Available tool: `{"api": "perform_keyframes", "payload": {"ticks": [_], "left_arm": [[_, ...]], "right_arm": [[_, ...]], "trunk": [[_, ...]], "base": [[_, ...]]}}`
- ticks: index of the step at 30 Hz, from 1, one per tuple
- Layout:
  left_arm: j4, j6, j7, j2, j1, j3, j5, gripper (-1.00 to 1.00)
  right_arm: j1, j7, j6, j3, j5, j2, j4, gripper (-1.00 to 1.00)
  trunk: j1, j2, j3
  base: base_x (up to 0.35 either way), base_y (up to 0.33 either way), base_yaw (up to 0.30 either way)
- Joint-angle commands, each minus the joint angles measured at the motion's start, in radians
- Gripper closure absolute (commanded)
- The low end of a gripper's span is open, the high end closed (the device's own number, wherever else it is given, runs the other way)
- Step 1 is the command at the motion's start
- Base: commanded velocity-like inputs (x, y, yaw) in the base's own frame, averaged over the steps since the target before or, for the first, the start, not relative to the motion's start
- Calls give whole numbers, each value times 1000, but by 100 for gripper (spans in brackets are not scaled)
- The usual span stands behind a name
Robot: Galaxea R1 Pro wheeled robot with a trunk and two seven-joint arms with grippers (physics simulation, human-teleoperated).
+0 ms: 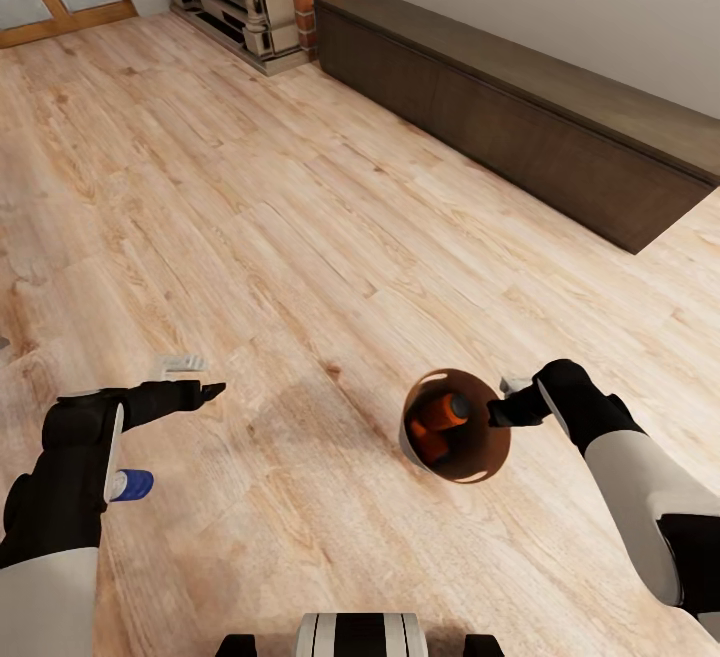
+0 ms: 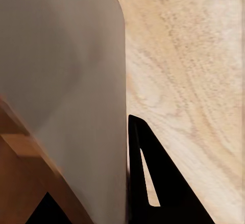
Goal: Put the three can of soda from the living room inside the tash can in the kitchen.
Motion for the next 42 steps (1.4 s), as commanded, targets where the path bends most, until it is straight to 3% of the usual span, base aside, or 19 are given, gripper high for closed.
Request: {"api": "perform_keyframes", "payload": {"ticks": [1, 9, 42], "left_arm": [[0, 0, 0, 0, 0, 0, 0, -100], [-4, 6, 1, -2, 0, 0, 1, -100], [-8, 10, -1, -18, 9, -3, 0, -100]], "right_arm": [[0, 7, 9, -2, -29, 0, 0, 100], [0, 7, 10, 0, -28, 3, -1, 100], [1, 3, 9, 7, -29, 11, 1, 100]], "trunk": [[0, 0, 0], [0, 0, 0], [0, 0, 0]], "base": [[0, 0, 0], [0, 0, 78], [0, 0, 238]]}}
